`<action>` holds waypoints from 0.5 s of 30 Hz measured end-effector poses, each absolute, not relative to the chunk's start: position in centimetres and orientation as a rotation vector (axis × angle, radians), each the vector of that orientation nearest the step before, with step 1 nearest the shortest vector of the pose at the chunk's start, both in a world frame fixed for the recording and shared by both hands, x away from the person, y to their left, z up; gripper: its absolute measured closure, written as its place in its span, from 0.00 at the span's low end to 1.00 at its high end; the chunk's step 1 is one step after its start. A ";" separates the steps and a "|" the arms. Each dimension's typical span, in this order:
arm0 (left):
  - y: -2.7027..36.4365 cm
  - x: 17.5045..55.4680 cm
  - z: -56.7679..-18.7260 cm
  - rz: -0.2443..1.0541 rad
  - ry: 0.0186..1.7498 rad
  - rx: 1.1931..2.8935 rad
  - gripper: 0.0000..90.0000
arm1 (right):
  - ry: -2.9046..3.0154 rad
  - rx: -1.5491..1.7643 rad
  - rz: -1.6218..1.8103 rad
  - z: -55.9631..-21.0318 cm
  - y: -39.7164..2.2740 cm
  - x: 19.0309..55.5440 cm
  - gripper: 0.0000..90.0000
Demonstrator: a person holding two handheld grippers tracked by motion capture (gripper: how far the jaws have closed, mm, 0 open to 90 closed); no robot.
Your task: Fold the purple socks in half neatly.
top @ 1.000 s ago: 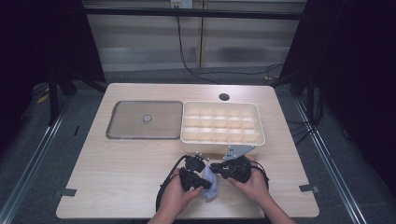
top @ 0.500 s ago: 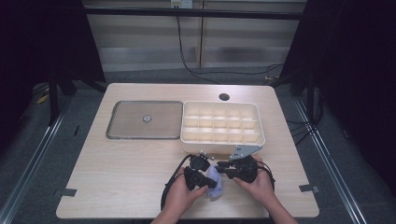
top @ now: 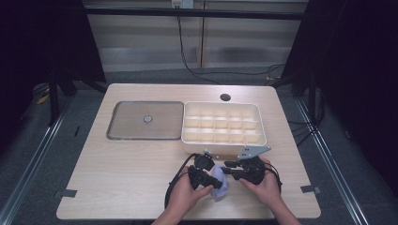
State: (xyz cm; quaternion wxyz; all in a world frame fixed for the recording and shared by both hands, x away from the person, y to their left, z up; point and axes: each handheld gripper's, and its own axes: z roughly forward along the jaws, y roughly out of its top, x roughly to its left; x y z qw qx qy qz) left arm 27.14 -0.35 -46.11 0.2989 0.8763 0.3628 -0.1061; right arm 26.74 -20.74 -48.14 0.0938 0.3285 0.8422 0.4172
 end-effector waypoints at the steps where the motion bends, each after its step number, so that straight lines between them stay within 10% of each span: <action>1: -0.2 27.2 -45.9 -0.275 0.962 2.324 0.76 | 2.497 0.987 1.243 -48.1 -20.8 26.7 0.76; 15: 4.4 29.0 -43.9 -0.096 0.915 2.315 0.55 | 2.527 1.135 1.231 -47.2 -21.8 27.2 0.64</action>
